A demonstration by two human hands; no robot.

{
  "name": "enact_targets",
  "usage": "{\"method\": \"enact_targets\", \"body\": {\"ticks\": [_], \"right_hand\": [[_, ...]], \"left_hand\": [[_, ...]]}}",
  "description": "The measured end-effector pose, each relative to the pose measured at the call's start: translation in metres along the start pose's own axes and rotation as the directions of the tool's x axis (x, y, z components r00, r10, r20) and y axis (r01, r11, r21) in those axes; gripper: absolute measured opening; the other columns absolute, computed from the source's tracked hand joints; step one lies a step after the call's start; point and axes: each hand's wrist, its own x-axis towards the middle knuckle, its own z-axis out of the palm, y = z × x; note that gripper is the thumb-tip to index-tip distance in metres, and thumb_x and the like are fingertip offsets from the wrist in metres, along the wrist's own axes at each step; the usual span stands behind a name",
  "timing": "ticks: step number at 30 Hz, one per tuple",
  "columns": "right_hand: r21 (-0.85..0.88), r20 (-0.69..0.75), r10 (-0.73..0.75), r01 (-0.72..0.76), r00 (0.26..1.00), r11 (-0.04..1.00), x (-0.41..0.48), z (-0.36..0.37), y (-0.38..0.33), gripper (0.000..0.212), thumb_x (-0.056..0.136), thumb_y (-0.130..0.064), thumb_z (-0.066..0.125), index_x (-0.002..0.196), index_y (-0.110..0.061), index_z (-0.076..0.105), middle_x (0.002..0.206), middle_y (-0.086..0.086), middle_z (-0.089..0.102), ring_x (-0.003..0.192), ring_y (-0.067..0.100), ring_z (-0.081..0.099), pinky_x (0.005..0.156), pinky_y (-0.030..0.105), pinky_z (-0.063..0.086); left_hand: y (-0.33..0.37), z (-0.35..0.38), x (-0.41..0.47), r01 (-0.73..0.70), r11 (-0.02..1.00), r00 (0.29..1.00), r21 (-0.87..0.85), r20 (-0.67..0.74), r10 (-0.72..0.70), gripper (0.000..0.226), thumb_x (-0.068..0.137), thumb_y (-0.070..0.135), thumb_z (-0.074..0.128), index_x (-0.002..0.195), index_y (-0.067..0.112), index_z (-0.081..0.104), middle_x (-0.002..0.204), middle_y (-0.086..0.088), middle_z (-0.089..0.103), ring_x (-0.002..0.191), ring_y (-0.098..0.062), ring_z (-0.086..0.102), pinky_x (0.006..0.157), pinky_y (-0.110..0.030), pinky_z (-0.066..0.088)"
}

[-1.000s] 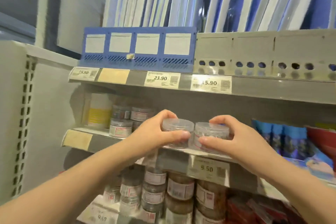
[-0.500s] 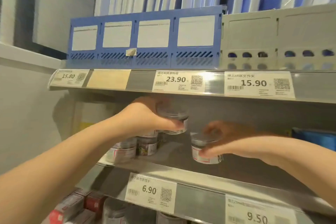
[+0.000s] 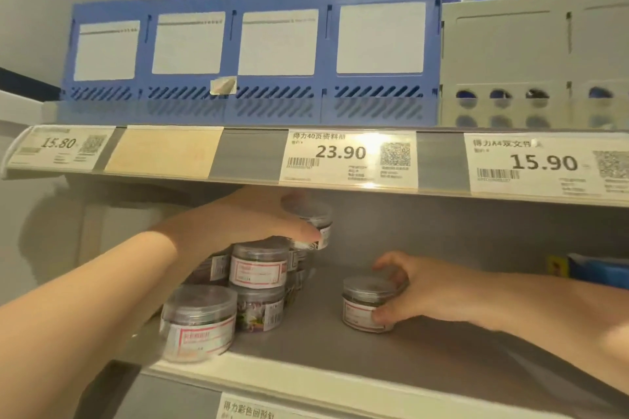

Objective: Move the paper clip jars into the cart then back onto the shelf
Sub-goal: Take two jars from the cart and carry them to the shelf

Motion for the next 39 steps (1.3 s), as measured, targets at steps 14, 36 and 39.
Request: {"method": "enact_targets", "body": {"ticks": [14,36,39], "right_hand": [[0.002,-0.011,-0.008,0.008,1.000,1.000,0.062,0.016,0.003,0.072,0.078,-0.024,0.075,0.138,-0.018,0.036,0.112,-0.006,0.046,0.097,0.009,0.048,0.068,0.012,0.038],[0.028,-0.125,-0.085,0.089,0.988,0.996,0.090,0.042,0.002,0.068,0.079,-0.024,0.075,0.136,-0.016,0.038,0.127,-0.001,0.055,0.097,0.008,0.049,0.073,0.013,0.033],[0.026,-0.123,-0.082,0.086,0.989,0.996,0.089,0.041,0.002,0.068,0.079,-0.025,0.075,0.136,-0.016,0.039,0.128,0.000,0.055,0.099,0.008,0.049,0.076,0.014,0.034]], "left_hand": [[-0.001,0.003,-0.001,-0.001,0.997,0.998,-0.075,0.061,0.006,0.056,0.073,0.041,0.075,0.123,0.032,0.053,0.127,0.006,0.054,0.114,-0.011,0.052,0.096,-0.025,0.042],[-0.001,0.005,-0.002,-0.016,1.000,0.999,0.011,0.028,0.016,0.051,0.076,0.045,0.067,0.123,0.035,0.050,0.110,0.017,0.056,0.096,0.003,0.053,0.080,-0.011,0.041],[-0.001,0.005,-0.003,-0.016,1.000,0.999,0.014,0.027,0.016,0.052,0.076,0.045,0.067,0.124,0.034,0.049,0.111,0.016,0.056,0.096,0.003,0.053,0.078,-0.010,0.041]]}}
